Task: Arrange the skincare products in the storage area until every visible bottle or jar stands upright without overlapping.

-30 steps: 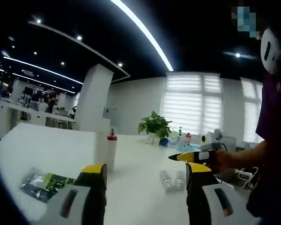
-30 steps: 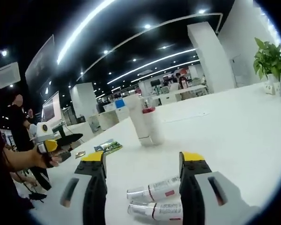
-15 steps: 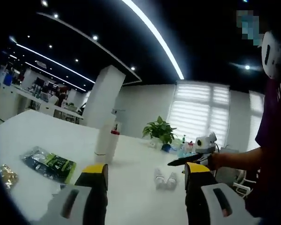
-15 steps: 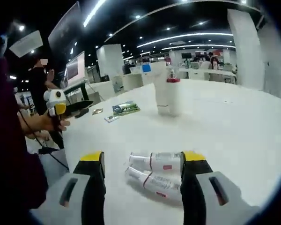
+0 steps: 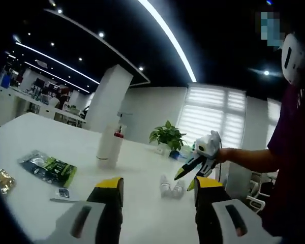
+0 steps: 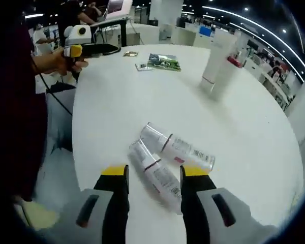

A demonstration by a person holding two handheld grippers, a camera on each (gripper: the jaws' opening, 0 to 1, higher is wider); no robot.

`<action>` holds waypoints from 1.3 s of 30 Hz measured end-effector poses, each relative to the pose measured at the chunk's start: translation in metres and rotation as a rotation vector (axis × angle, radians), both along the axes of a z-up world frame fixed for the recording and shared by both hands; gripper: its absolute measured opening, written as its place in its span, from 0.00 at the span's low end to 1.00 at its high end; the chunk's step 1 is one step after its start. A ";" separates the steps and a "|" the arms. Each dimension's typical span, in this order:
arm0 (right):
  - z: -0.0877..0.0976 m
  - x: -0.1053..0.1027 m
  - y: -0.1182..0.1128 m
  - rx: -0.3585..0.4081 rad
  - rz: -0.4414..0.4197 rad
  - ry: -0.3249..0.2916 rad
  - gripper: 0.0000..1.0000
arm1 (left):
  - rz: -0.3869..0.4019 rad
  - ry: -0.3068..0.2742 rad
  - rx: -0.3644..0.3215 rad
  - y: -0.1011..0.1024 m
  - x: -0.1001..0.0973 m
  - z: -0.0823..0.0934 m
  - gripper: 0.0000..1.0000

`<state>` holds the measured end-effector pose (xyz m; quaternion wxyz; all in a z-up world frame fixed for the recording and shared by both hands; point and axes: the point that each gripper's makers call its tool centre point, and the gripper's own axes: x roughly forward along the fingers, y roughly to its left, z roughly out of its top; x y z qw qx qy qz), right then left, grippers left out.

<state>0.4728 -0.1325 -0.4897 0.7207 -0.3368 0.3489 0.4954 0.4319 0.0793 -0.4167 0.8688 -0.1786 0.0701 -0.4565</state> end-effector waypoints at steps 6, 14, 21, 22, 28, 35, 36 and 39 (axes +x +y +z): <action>-0.012 -0.001 -0.007 -0.137 0.088 0.079 0.36 | -0.007 0.005 0.002 0.002 -0.004 -0.002 0.58; -0.018 0.005 -0.007 -0.207 0.127 0.153 0.26 | -0.011 0.007 0.011 0.005 -0.005 -0.003 0.57; -0.023 0.003 -0.010 -0.252 0.156 0.172 0.23 | -0.014 0.007 0.015 0.004 -0.005 -0.004 0.57; -0.023 0.004 -0.010 -0.255 0.158 0.169 0.23 | -0.015 0.007 0.015 0.004 -0.005 -0.004 0.57; -0.027 -0.002 -0.014 -0.285 0.179 0.198 0.20 | -0.023 0.005 0.011 0.001 -0.006 -0.003 0.57; -0.034 -0.004 -0.016 -0.318 0.164 0.217 0.19 | -0.023 0.010 0.014 0.001 -0.008 -0.004 0.57; -0.034 -0.004 -0.016 -0.316 0.162 0.219 0.19 | -0.021 0.013 0.013 0.002 -0.008 -0.005 0.56; -0.034 -0.005 -0.016 -0.322 0.163 0.218 0.19 | -0.021 0.018 0.016 0.003 -0.008 -0.006 0.56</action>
